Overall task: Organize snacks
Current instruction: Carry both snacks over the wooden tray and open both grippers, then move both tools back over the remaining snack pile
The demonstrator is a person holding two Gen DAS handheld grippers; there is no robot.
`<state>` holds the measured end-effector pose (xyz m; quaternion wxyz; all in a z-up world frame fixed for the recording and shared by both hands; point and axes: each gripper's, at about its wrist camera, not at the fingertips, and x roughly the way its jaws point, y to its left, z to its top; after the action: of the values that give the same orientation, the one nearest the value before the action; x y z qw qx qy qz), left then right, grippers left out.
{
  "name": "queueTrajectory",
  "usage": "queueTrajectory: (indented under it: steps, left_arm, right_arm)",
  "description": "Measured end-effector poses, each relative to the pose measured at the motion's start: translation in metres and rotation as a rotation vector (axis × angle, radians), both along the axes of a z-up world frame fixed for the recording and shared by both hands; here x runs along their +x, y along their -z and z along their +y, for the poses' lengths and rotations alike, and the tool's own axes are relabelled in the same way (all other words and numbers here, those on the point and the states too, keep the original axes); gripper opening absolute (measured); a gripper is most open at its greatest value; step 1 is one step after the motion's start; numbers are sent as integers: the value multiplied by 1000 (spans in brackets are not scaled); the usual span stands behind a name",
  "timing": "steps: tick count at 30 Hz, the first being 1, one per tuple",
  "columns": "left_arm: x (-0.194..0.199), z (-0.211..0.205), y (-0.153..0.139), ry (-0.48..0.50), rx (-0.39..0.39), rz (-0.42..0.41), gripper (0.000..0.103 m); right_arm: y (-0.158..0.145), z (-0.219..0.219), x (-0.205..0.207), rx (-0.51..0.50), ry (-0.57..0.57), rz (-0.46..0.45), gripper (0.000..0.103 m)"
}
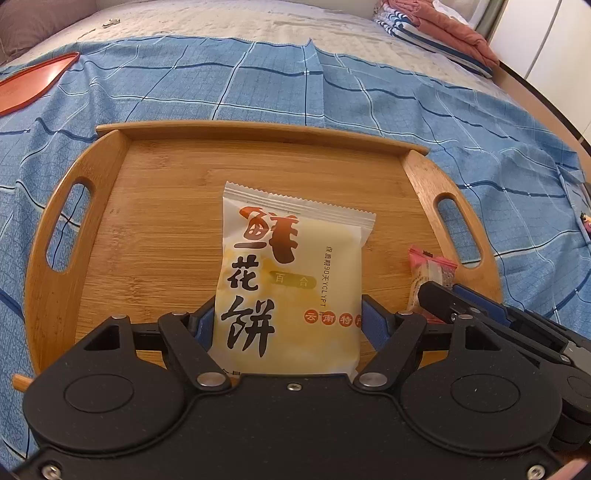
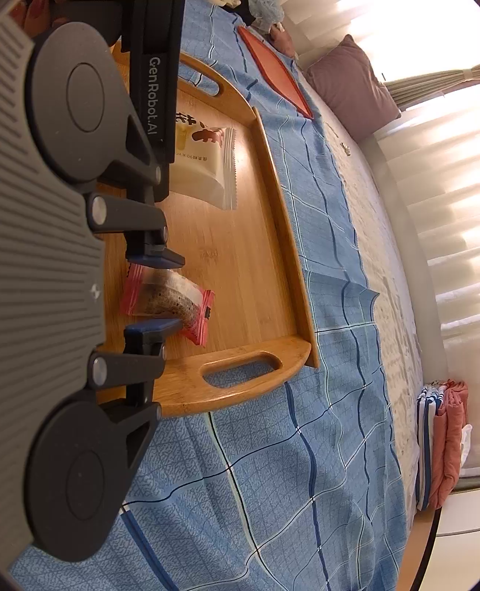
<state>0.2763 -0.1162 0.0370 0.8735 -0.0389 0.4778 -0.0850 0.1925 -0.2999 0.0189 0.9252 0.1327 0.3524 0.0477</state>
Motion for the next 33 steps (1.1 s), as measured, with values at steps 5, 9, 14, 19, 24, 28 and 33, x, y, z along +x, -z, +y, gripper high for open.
queueTrajectory:
  steps: [5, 9, 14, 19, 24, 28, 33]
  left_arm:
    - [-3, -1, -1, 4, 12, -21, 78]
    - [-7, 5, -11, -1, 24, -76, 93]
    - [-20, 17, -25, 14, 2, -122, 99]
    - [-46, 29, -37, 42, -1, -189, 101]
    - [-80, 43, -45, 65, -13, -253, 103]
    - [-108, 56, -44, 71, -41, -280, 103]
    - [-145, 70, -41, 63, -46, -349, 103]
  right_arm:
    - [0, -3, -3, 14, -3, -5, 35]
    - [-5, -3, -10, -2, -1, -29, 43]
    - [-13, -9, -22, 29, 15, -55, 66]
    - [-22, -7, -40, 32, 8, -78, 75]
    - [-31, 2, -63, -11, -1, -108, 85]
    - [-36, 8, -84, -43, -10, -145, 90]
    - [-37, 19, -113, -89, -10, -184, 93]
